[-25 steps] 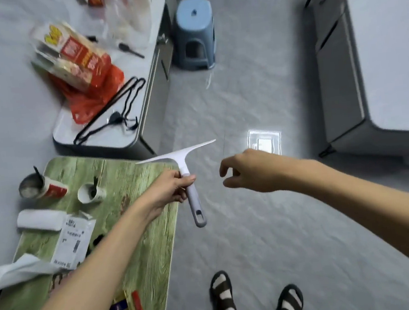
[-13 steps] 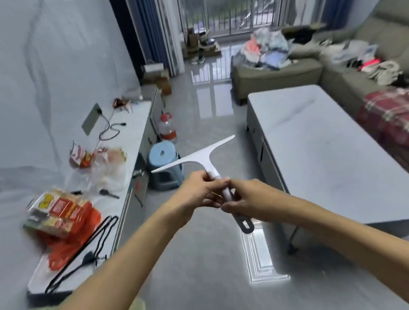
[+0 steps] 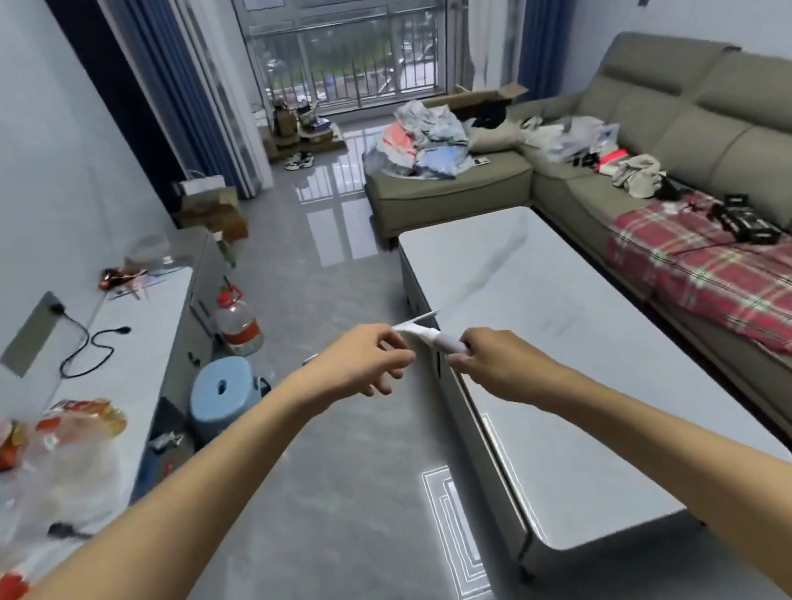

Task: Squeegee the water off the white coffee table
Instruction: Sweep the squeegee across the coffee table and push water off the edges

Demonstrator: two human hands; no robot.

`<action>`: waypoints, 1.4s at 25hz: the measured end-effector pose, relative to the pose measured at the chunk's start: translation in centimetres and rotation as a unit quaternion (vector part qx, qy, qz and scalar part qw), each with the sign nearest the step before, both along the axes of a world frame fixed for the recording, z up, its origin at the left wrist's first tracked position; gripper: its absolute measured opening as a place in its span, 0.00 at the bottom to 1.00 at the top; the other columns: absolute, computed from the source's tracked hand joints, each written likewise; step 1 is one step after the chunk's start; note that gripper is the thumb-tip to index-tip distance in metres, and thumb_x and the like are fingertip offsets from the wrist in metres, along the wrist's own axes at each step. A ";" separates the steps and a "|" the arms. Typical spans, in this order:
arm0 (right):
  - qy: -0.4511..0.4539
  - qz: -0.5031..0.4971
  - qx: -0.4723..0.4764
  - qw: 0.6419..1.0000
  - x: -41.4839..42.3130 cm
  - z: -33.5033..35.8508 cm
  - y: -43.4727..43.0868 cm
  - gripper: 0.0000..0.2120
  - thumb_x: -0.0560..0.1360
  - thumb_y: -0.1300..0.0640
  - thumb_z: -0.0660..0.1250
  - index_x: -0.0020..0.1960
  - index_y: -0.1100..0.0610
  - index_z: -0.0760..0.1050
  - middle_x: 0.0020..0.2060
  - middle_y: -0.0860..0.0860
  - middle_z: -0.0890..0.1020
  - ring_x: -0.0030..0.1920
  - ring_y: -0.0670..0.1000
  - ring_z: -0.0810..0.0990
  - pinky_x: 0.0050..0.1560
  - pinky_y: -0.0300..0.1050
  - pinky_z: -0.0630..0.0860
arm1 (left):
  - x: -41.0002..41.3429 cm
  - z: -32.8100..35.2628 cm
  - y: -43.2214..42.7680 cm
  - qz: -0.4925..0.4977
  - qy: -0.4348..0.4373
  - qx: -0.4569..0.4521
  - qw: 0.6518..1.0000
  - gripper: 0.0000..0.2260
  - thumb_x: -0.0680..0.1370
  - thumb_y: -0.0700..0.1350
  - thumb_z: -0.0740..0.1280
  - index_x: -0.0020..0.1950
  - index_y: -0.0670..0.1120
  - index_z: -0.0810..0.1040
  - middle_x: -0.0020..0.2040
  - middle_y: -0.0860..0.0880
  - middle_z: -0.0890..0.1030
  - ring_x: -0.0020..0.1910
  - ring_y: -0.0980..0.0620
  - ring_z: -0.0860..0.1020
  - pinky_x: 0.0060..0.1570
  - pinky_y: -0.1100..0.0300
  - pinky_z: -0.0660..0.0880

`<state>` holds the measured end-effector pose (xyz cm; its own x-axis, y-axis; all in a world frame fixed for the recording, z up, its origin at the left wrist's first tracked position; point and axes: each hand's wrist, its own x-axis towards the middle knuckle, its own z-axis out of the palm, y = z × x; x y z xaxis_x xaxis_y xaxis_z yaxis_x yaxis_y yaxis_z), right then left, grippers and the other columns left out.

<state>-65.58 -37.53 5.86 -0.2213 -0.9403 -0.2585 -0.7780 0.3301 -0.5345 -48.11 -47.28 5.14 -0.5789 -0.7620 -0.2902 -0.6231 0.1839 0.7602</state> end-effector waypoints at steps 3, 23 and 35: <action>-0.030 -0.037 0.029 0.998 -3.4 -1.3 -7.8 0.10 0.77 0.52 0.57 0.46 0.58 0.72 0.42 0.58 0.78 0.36 0.57 0.73 0.36 0.47 0.70 | -2.8 -0.7 -8.9 -0.082 -0.088 -0.086 0.989 0.11 0.73 0.54 0.66 0.53 0.53 0.77 0.43 0.53 0.84 0.34 0.56 0.83 0.33 0.63 0.77; -0.052 -0.158 0.145 0.975 -32.0 -8.1 -54.4 0.23 0.79 0.42 0.52 0.46 0.61 0.73 0.33 0.53 0.79 0.23 0.51 0.71 0.23 0.37 0.64 | -30.3 -4.0 -62.0 -0.280 -0.246 -0.169 0.912 0.17 0.76 0.59 0.64 0.62 0.54 0.73 0.58 0.50 0.81 0.56 0.48 0.75 0.58 0.48 0.74; -0.191 -0.383 0.112 0.897 -43.5 -15.0 -78.6 0.18 0.77 0.41 0.55 0.40 0.56 0.68 0.35 0.53 0.74 0.26 0.52 0.67 0.23 0.35 0.59 | -46.7 -11.4 -92.8 -0.382 -0.220 -0.116 0.890 0.17 0.76 0.57 0.64 0.63 0.53 0.73 0.56 0.54 0.81 0.52 0.52 0.72 0.56 0.52 0.74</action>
<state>-109.10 -116.12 -9.19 -0.6350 -0.4662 -0.6159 -0.0519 0.8213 -0.5682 -94.76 -140.10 -6.30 -0.8232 -0.2636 -0.5028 -0.4771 0.8012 0.3611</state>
